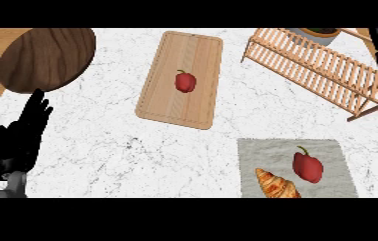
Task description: Pick the croissant from the placemat and place it in the tiered shelf
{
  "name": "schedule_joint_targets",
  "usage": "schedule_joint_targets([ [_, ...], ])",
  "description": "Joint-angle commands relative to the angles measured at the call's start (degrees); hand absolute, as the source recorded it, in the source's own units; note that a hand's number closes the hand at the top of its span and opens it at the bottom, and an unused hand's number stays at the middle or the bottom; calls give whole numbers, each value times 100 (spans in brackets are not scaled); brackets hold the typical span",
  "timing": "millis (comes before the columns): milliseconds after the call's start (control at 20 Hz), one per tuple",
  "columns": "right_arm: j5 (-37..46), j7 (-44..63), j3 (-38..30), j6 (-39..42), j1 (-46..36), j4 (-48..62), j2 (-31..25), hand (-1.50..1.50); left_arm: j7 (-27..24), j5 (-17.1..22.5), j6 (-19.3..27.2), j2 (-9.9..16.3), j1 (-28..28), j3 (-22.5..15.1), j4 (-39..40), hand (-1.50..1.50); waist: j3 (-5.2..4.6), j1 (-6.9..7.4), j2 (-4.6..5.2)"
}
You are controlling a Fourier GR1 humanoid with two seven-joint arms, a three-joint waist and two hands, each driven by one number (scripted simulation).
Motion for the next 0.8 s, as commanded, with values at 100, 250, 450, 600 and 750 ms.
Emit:
schedule_joint_targets([
  [100,647,-382,366,885,592,-821,-684,150,-15,39,-242,-308,256,-206,298,0,-4,-225,-67],
  [250,1350,-990,450,1587,750,-1085,-1538,150,400,279,-541,-239,123,-267,443,0,-2,-353,-64],
  [450,2516,-583,484,802,1638,-146,-1786,150,427,307,-635,-744,32,-645,543,0,2,-299,-25],
  [600,2648,-1638,409,1099,2150,-115,-1624,-150,479,273,-703,-925,-122,-600,827,0,5,-199,-40],
  [750,2662,-2155,294,1794,2211,-103,-2160,-150,-4,298,-1249,-754,-137,-400,1296,0,0,-196,-37],
])
